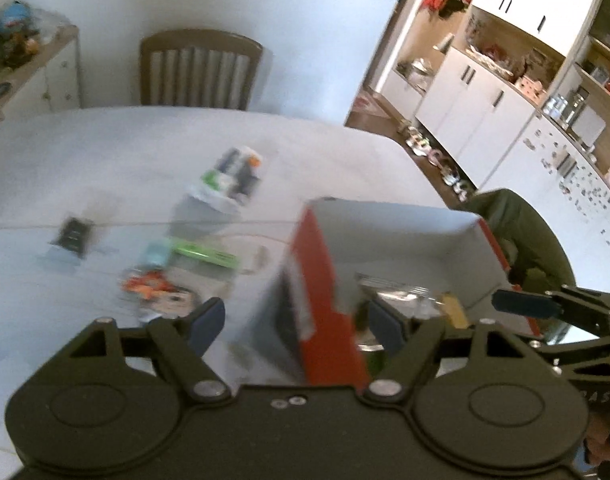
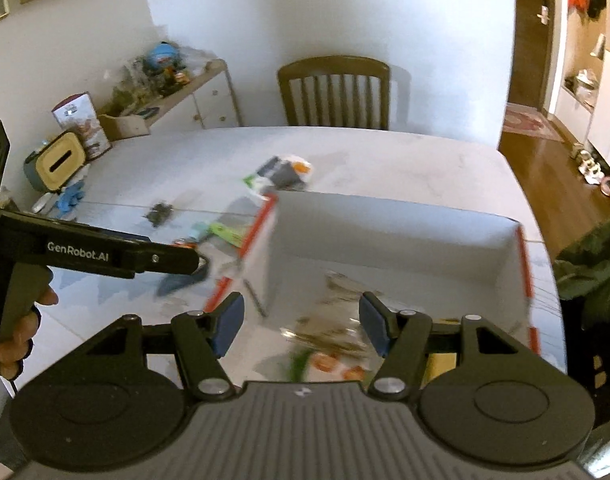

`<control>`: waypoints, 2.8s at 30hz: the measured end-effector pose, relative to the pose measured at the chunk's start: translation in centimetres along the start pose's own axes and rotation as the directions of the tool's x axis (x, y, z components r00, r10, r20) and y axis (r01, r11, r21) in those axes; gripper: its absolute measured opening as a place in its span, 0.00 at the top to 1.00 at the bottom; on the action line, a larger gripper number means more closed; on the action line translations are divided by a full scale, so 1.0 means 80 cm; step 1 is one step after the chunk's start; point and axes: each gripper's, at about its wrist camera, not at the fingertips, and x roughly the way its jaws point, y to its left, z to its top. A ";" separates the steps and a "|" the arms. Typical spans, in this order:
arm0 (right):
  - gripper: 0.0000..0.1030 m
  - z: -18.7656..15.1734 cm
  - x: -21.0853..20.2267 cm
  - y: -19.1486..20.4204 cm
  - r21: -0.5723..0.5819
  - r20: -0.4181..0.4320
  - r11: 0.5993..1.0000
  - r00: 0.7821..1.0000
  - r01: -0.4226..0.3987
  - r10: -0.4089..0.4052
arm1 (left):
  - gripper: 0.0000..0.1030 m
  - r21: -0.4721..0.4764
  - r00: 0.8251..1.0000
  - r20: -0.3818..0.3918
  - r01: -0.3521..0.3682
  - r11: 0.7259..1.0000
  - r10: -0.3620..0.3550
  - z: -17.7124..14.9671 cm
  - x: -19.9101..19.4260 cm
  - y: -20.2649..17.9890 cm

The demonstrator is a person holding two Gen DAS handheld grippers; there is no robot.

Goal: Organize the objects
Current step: 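Withdraw the left gripper from the box back over the table, then grasp the clear bag of black beads with the left gripper while the right grasps the cartoon-face plush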

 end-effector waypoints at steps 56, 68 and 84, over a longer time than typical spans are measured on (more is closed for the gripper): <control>0.27 0.034 0.273 0.210 0.031 -0.187 0.996 0.979 0.087 -0.079 | 0.00 0.013 0.982 0.001 -0.191 0.982 0.191 0.044 0.136 0.276; 0.39 0.034 0.307 0.203 0.058 -0.238 0.996 0.970 0.061 -0.046 | 0.23 0.024 0.980 -0.034 -0.198 0.980 0.198 0.039 0.166 0.285; 0.56 0.029 0.305 0.203 0.079 -0.262 0.995 0.964 0.058 -0.035 | 0.67 -0.002 0.990 -0.041 -0.135 0.991 0.135 0.039 0.153 0.284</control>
